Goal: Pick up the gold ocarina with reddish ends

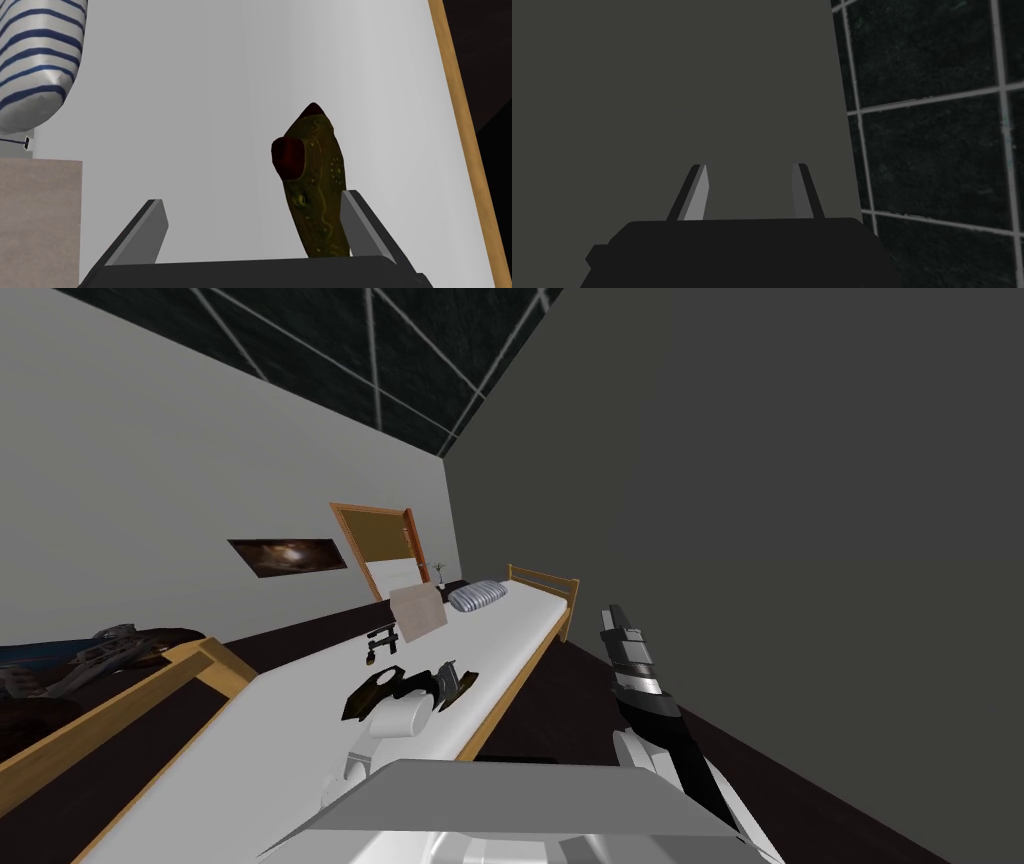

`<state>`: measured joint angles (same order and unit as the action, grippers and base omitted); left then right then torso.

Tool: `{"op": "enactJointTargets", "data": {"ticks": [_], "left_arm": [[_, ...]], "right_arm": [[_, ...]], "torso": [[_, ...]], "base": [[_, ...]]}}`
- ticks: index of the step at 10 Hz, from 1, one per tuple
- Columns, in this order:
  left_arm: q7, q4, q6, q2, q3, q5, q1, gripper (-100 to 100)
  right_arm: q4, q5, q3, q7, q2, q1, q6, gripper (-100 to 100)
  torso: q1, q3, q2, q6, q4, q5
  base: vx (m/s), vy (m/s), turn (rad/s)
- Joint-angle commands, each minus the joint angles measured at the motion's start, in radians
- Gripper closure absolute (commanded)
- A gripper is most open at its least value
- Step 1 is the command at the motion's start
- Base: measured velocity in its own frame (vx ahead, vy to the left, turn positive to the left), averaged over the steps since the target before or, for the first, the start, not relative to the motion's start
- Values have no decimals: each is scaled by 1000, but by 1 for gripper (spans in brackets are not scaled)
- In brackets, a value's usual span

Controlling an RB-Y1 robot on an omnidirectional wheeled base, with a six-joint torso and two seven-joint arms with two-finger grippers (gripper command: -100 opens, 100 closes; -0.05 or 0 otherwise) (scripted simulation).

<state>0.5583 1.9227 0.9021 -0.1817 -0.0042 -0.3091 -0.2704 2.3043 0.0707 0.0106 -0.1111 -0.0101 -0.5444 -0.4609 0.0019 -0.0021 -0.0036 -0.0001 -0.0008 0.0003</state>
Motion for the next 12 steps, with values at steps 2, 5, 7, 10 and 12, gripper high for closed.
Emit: {"op": "enactJointTargets", "data": {"ticks": [2,5,7,10,12], "left_arm": [[27,-33,71,3,-6,-14,17,-100],[43,-52,147,3,-11,-24,25,-100],[56,-69,193,2,-15,-33,32,-100],[78,-98,270,-4,-22,-48,42,-100],[86,-110,301,-8,-26,-53,46,-100]], "right_arm": [[0,0,0,0,0,0,0,0],[0,0,0,0,0,0,0,0],[0,0,0,0,0,0,0,0],[0,0,0,0,0,0,0,0],[0,0,0,0,0,0,0,0]], "torso": [[0,0,0,0,0,0],[-1,-1,-1,0,0,0],[0,-1,-1,0,0,0],[-1,-2,-2,0,-1,0],[-1,0,0,0,0,0]], "base": [[67,24,24],[72,12,20],[64,23,19],[83,11,21],[45,8,11]]}}
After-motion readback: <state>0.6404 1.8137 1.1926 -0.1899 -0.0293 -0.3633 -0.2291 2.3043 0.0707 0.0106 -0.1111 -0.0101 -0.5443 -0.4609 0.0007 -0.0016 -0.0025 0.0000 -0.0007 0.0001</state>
